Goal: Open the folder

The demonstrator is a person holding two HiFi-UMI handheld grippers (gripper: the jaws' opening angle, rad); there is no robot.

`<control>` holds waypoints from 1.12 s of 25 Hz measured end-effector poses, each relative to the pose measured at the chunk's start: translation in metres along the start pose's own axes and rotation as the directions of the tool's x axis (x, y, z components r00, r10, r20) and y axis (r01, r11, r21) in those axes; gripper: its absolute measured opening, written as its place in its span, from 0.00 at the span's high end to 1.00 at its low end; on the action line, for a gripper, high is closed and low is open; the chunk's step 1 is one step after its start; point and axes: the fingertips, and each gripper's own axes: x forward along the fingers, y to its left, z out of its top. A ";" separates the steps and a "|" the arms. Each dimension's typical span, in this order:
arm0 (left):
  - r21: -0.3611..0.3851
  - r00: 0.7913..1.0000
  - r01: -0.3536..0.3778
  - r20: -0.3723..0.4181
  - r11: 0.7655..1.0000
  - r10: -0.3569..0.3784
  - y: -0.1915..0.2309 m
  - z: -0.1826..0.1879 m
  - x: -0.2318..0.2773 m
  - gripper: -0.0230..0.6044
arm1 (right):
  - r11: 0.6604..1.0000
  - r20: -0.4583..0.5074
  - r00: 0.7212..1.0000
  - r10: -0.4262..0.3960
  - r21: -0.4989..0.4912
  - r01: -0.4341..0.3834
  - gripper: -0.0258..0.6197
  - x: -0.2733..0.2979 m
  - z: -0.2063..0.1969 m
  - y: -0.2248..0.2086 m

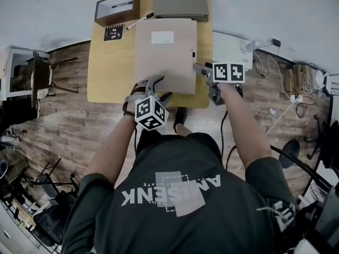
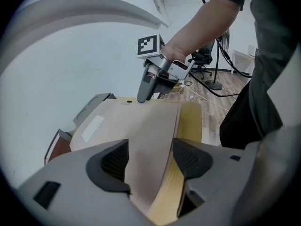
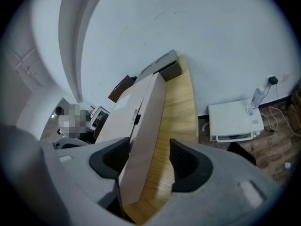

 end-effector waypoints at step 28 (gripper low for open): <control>0.153 0.983 -0.059 0.184 0.986 0.031 0.022 0.018 -0.017 0.45 | 1.000 -0.019 1.000 -0.001 0.030 0.001 0.59 0.005 0.002 0.000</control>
